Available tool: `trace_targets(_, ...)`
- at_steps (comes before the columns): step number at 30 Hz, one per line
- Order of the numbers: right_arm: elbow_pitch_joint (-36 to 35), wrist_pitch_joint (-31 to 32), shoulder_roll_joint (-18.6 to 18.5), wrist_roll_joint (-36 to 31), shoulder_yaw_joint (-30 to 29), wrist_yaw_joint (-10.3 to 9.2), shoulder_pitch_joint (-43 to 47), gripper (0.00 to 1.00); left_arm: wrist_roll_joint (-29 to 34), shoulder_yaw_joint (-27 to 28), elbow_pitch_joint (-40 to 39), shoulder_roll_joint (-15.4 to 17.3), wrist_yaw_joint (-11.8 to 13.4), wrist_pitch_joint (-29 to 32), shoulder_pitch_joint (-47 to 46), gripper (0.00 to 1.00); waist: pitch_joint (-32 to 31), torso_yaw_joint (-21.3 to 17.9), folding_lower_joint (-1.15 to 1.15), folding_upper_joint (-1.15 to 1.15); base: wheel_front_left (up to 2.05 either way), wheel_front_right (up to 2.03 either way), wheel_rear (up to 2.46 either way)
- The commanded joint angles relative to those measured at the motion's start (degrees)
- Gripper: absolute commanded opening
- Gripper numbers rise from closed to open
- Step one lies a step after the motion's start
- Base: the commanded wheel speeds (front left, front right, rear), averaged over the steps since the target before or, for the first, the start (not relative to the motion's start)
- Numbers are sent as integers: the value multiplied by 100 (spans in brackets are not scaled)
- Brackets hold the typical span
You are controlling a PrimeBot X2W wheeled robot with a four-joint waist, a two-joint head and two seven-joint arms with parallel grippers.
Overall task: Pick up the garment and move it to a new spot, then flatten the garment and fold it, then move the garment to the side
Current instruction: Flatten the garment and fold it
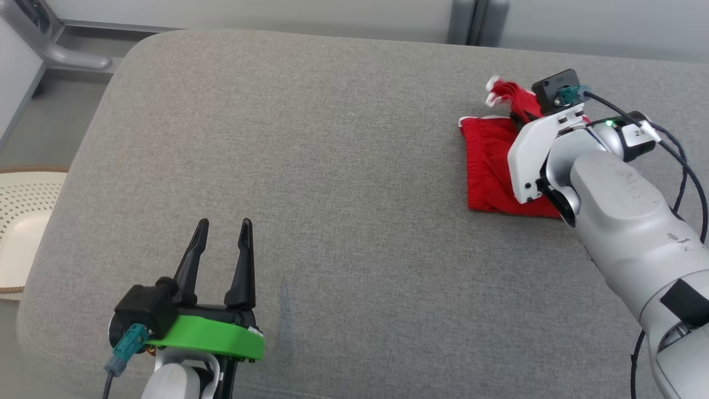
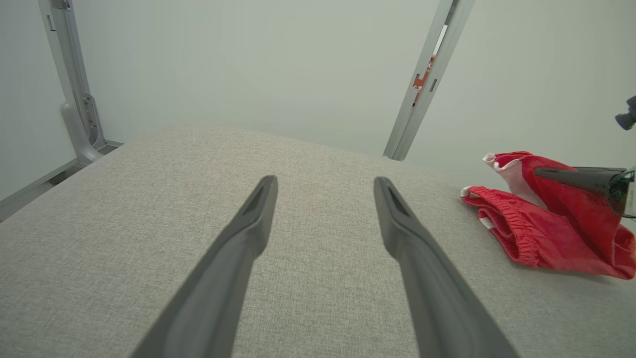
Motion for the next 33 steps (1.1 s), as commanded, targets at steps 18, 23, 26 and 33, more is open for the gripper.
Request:
trace_targets(18,-711,507,411,346,124,-11,683,100,-100,-23,55,10,-25,-15,37,100,-85,198,0,0,0,0,0)
trace_targets(23,-2068,673,92,1365,-25,-12,1067,100,-56,17,44,10,-25,-15,130,100,-205,45,0,0,0,0,0)
trace_targets(26,-2623,528,-260,1508,-232,-11,1280,100,-41,34,35,10,-25,-15,169,100,-242,-38,0,0,0,0,0)
trace_targets(33,-2487,24,-832,598,-1214,-9,1750,100,-64,-33,29,11,-25,-15,154,100,-238,-91,0,0,0,0,0)
